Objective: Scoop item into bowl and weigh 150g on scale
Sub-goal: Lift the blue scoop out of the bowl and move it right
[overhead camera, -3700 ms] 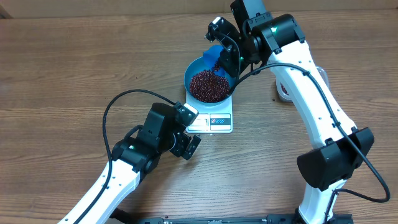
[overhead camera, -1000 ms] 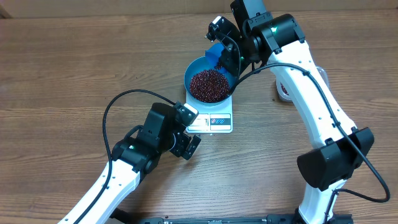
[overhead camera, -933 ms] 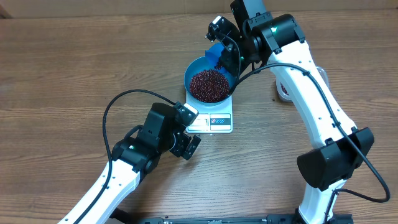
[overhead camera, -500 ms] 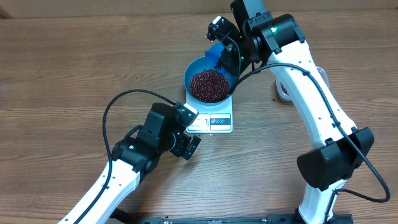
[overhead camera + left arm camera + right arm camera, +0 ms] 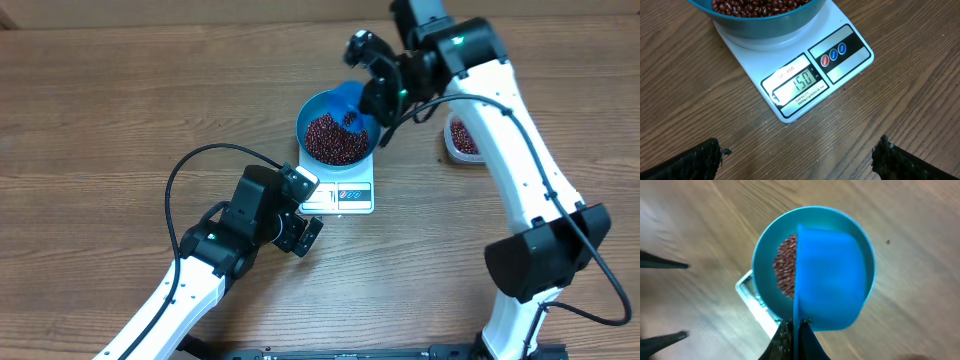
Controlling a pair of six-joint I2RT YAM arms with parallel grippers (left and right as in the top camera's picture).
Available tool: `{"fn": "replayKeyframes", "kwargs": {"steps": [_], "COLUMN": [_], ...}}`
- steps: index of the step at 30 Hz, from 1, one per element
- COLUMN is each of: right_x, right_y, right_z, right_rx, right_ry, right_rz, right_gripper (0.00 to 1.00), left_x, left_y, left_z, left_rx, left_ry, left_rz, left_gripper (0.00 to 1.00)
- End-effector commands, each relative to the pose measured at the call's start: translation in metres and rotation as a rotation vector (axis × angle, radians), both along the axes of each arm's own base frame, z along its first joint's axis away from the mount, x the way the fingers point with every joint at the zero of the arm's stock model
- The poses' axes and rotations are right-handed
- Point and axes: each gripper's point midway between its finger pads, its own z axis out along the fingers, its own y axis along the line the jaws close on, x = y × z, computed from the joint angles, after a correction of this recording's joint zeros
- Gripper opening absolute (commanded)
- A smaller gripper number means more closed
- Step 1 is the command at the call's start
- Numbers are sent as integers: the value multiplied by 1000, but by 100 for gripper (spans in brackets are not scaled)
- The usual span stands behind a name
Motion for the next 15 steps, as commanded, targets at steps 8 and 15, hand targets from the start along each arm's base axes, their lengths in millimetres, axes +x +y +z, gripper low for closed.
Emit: {"fn": "replayKeyframes", "kwargs": {"steps": [8,15], "right_x": [6,16], "right_y": [-62,-155], "right_z": [86,100], "right_rx": [575,705], "right_ry": [72,71], "right_rz": [-79,-299], "right_gripper": [4,4], "left_x": [2,2], "left_y": [2,2], "left_z": [-1,-1], "left_rx": [-5,-5], "left_ry": [7,7], "left_rz": [25,25], "left_gripper": [100,100]}}
